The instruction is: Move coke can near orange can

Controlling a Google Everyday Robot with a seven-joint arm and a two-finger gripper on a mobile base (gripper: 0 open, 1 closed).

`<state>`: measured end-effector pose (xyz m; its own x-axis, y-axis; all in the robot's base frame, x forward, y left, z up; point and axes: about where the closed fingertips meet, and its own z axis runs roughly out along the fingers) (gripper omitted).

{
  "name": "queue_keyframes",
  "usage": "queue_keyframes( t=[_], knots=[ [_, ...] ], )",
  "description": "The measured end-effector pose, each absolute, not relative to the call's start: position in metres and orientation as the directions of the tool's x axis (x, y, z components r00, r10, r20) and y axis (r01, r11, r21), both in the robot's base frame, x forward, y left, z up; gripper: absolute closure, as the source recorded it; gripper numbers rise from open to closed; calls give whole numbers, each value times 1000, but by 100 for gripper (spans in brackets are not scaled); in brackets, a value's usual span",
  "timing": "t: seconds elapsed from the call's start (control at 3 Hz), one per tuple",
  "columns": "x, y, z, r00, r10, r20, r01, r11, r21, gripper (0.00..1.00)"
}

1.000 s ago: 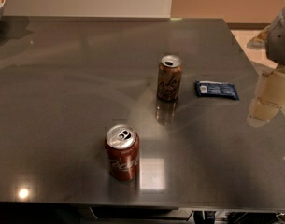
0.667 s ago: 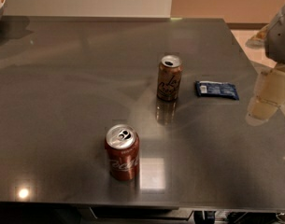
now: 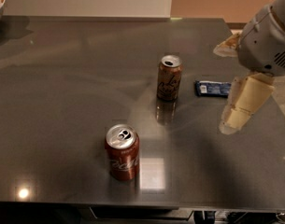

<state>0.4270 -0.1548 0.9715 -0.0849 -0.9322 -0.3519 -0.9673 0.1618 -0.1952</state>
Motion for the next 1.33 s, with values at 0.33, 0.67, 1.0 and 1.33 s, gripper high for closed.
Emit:
queue_keyframes(
  t=[0.33,0.67,1.0,1.33],
  knots=[
    [410,-111,959,2,-905,-425,-986,68,-150,0],
    [394,-72,941,69,-876,-478,-995,-24,-100,0],
    [385,-40,923,107,-851,-514,-994,-85,-67,0],
    [378,-18,908,125,-833,-538,-992,-122,-42,0]
  ],
)
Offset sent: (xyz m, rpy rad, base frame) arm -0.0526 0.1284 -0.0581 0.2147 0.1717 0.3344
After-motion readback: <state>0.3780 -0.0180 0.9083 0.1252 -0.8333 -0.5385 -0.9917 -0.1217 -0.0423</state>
